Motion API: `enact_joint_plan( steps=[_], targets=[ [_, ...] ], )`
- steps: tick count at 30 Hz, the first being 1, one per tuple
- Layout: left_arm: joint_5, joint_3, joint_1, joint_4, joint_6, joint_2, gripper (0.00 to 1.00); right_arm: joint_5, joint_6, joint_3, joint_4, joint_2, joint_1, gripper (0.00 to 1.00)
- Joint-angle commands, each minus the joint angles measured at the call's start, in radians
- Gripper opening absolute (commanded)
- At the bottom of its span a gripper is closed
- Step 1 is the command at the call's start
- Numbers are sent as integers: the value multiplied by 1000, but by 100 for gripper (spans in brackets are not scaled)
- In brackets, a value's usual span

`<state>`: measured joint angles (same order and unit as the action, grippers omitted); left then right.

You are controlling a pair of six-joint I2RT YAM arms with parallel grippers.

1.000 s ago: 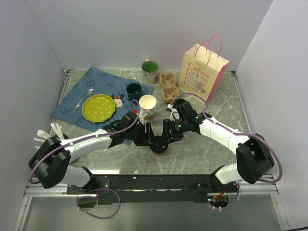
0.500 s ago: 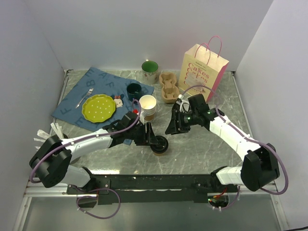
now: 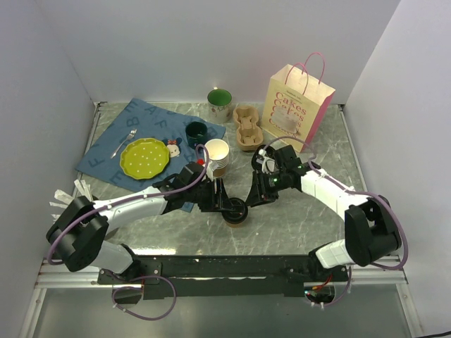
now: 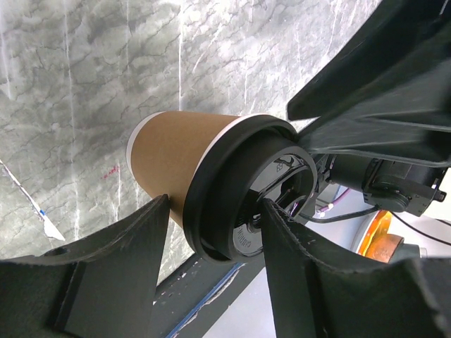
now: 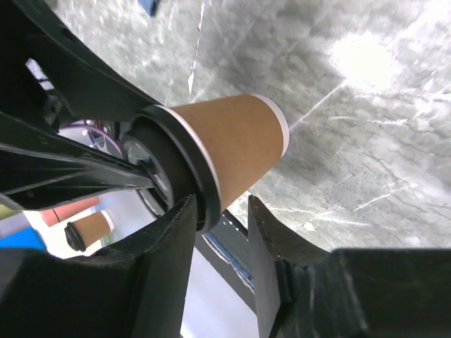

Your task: Pack the takeout coffee

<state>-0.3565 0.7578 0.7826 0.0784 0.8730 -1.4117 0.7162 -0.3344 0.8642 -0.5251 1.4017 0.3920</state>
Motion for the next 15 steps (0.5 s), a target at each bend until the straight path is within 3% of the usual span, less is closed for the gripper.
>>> enact_joint_plan(
  steps=[1, 7, 15],
  targets=[
    [39, -3, 4, 69, -49, -43, 58, 32, 24, -33, 66, 23, -7, 39],
    [54, -34, 4, 55, -25, -62, 57, -32, 0, -111, 140, 49, -10, 29],
    [57, -71, 6, 37, -2, -70, 55, -89, -29, -211, 224, 80, -21, 28]
  ],
)
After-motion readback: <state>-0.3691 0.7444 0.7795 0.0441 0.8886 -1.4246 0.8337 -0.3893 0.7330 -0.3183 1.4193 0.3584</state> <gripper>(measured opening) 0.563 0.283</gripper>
